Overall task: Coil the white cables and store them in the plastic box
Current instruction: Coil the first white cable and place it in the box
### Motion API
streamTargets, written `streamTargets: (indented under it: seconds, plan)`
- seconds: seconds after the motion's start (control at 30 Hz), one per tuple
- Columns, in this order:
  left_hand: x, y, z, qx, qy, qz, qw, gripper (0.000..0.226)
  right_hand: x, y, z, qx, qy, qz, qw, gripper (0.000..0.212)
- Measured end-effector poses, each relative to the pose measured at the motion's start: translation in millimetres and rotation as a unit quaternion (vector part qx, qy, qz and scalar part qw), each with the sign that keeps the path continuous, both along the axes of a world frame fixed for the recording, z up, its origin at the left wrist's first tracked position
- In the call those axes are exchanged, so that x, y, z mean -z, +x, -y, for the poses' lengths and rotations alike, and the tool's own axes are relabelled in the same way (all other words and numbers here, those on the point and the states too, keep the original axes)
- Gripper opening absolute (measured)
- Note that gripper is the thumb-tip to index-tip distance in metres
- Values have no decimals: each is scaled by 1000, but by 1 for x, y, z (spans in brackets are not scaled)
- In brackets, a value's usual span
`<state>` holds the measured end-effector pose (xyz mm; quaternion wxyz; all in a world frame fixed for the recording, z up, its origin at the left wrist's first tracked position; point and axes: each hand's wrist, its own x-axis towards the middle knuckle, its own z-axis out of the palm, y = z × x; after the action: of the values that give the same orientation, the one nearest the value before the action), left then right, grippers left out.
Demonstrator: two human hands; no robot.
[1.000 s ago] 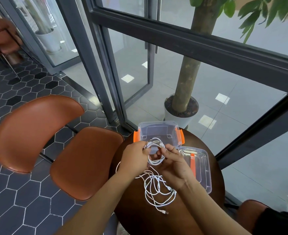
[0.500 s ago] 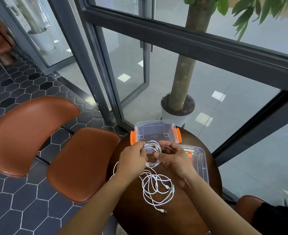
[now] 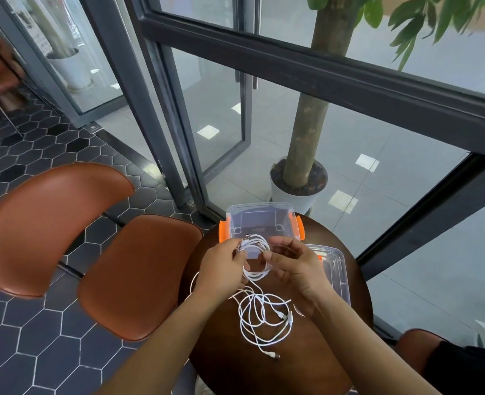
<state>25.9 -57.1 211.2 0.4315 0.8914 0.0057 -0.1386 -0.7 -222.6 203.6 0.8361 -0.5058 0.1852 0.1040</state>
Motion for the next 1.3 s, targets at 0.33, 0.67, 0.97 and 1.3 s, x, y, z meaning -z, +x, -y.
streamTargets:
  seconds: [0.33, 0.67, 0.97, 1.3]
  plan:
    - [0, -2, 2, 34, 45, 66, 996, 29, 20, -8, -20, 56, 348, -105, 930, 19]
    - [7, -9, 4, 88, 169, 101, 977, 22, 9, -8, -13, 43, 82, -38, 995, 12]
    - [13, -11, 6, 46, 41, 31, 998, 15, 12, -10, 1, -14, 77, -30, 996, 56]
    - [14, -10, 3, 4, -29, -30, 999, 16, 22, -14, 3, -51, -174, -2, 983, 32]
